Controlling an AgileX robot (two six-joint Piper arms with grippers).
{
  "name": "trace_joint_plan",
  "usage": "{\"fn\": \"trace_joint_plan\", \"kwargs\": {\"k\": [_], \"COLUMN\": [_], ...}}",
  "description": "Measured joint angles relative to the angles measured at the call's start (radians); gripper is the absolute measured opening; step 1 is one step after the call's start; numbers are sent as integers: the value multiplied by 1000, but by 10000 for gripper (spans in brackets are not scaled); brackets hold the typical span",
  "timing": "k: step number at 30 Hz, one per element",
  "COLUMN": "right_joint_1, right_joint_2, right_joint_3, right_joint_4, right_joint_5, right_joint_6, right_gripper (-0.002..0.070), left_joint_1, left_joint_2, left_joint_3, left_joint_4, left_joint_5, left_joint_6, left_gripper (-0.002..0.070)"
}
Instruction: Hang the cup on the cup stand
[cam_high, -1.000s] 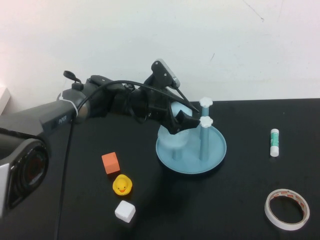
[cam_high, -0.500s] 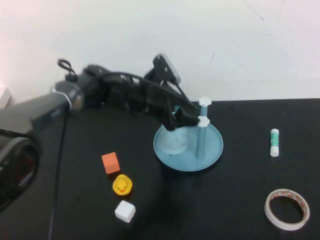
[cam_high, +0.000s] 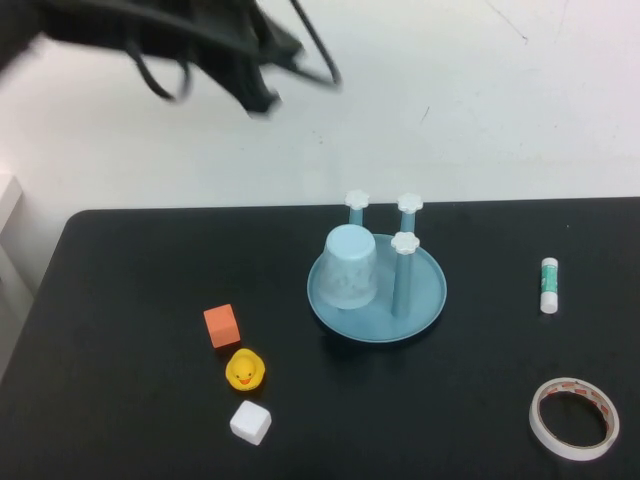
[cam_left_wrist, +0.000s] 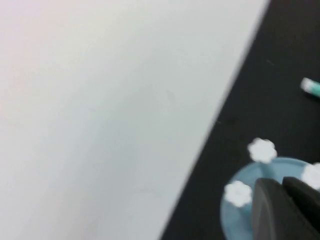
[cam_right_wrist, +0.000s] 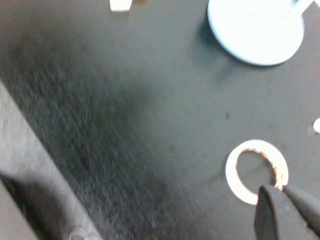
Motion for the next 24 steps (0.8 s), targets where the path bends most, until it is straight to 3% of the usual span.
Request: {"fn": "trace_joint_plan", "kwargs": {"k": [6,12,24], "right_joint_1": [0,0,0], "right_joint_2": [-176,-327,-385], "right_joint_3": [41,165,309], "right_joint_4": [-4,-4,5], "right_joint_5": [4,-15,-149], "right_joint_6": [-1,-1,-4], "right_gripper": [0,0,0], "left_joint_1": [0,0,0], "left_joint_2": [-238,-502,-960], "left_joint_3": [41,224,831], "left_joint_4": [207,400,465], "left_joint_5": [-36,-123,-422], "left_joint_6": [-253,-436,-519], "left_gripper": [0,0,0]}}
